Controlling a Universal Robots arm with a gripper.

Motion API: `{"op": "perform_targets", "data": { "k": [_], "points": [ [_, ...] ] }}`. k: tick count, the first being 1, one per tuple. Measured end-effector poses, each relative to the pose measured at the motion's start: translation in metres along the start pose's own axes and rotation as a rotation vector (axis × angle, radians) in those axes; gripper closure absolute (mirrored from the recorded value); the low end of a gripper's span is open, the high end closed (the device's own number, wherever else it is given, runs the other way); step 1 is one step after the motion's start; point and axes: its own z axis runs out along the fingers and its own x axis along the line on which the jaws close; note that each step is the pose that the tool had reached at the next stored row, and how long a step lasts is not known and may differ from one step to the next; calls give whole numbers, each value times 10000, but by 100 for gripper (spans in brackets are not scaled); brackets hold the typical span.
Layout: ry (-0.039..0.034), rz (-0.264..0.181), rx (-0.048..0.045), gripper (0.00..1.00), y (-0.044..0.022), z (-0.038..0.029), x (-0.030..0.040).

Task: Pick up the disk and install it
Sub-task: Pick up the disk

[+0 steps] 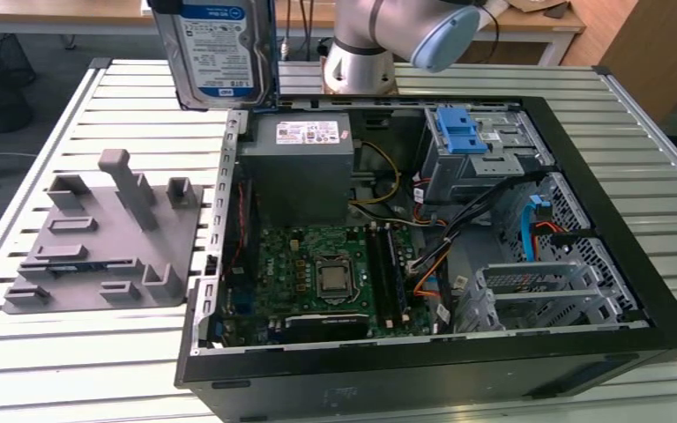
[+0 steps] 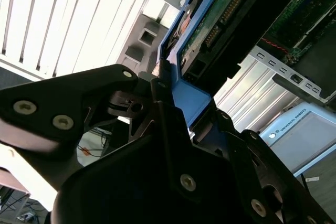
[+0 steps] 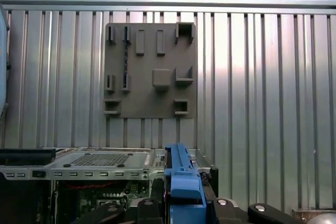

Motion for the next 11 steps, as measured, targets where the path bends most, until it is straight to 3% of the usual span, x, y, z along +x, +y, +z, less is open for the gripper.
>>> {"op": "perform_targets", "data": {
  "k": [3, 6, 11],
  "points": [
    [-1, -1, 1, 64, -2, 0, 56],
    [0, 0, 0, 64, -15, -1, 67],
    [0, 1, -7, 64, -132, -6, 68]
  ]
}}
